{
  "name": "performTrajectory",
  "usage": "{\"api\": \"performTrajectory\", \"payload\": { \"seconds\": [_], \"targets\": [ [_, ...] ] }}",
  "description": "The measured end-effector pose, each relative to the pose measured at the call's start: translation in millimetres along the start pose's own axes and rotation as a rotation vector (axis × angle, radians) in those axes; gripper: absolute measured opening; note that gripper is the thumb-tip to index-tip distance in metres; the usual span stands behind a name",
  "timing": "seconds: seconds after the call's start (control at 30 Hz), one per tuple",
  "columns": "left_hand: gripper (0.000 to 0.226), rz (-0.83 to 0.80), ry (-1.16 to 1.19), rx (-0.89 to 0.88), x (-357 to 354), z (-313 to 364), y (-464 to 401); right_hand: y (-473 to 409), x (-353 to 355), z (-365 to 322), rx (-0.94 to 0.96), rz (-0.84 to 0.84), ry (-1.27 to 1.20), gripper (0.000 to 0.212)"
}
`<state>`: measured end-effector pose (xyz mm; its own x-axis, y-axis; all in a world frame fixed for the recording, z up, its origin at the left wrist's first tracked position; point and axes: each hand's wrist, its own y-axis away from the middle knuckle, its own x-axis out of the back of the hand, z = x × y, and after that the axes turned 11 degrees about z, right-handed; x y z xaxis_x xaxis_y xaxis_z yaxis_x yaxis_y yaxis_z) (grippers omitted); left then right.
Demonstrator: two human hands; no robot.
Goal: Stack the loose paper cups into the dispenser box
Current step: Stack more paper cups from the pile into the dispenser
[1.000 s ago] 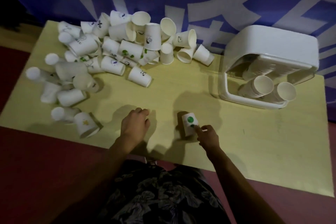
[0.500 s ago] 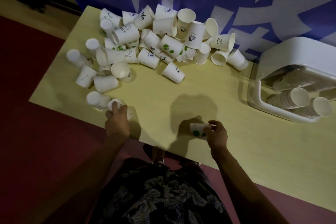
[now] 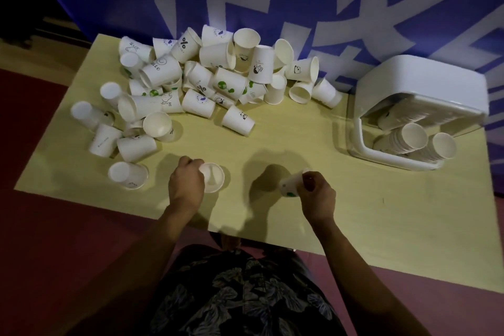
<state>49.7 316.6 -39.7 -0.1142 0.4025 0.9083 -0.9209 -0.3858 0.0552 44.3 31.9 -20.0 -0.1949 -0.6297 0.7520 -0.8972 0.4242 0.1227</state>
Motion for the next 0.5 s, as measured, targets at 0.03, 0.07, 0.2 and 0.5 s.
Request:
{"api": "performTrajectory", "payload": {
  "seconds": [0.03,0.07,0.2,0.5],
  "targets": [
    [0.031,-0.003,0.021,-0.017,1.0,11.1,-2.2,-1.9,5.0,-0.7,0.038,0.019,0.000,0.009],
    [0.027,-0.007,0.046,-0.037,1.1,23.0,-4.1,-4.2,10.1,-0.7,0.067,0.038,-0.003,0.007],
    [0.014,-0.041,0.203,-0.105,-5.8,76.9,-9.4,-15.5,35.0,4.6,0.172,0.121,-0.009,0.008],
    [0.011,-0.187,0.567,-0.046,-13.7,241.1,-1.0,-67.5,118.3,40.2,0.195,0.296,0.039,0.011]
  ]
}}
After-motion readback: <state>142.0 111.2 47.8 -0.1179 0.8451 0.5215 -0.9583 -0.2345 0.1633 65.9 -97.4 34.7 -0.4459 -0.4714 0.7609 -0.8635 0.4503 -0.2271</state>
